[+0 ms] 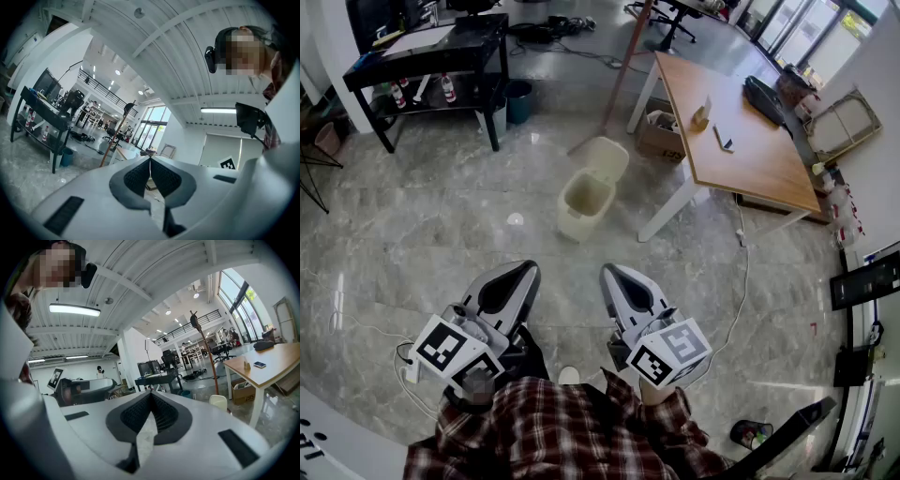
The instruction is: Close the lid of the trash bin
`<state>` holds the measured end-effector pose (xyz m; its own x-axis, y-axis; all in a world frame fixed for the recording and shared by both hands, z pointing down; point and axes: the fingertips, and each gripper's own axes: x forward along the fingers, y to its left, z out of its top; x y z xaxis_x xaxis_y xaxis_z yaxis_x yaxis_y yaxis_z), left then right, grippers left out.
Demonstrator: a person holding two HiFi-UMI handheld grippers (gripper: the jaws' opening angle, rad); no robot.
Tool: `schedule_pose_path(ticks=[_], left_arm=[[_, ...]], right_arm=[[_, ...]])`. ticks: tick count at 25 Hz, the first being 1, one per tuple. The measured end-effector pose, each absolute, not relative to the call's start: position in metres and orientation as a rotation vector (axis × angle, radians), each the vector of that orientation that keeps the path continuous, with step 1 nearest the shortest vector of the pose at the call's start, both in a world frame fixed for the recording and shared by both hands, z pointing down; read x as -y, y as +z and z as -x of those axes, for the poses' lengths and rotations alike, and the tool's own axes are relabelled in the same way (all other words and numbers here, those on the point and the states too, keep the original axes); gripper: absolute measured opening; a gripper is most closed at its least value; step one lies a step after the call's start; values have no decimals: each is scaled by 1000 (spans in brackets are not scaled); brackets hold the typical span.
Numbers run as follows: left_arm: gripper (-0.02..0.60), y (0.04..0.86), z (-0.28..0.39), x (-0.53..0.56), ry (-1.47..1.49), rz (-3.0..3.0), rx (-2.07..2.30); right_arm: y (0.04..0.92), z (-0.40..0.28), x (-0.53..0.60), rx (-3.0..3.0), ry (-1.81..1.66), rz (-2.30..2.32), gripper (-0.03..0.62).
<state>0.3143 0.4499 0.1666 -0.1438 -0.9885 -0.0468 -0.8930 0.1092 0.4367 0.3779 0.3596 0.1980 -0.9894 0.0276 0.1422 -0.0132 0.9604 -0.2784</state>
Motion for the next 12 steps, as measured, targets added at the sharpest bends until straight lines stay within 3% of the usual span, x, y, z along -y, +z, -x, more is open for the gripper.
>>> schedule_pose_path(ticks=[12], left_arm=[[12, 169, -137, -447, -482, -1915, 2085]], right_arm=[[200, -198, -341, 2994, 463, -93, 12]])
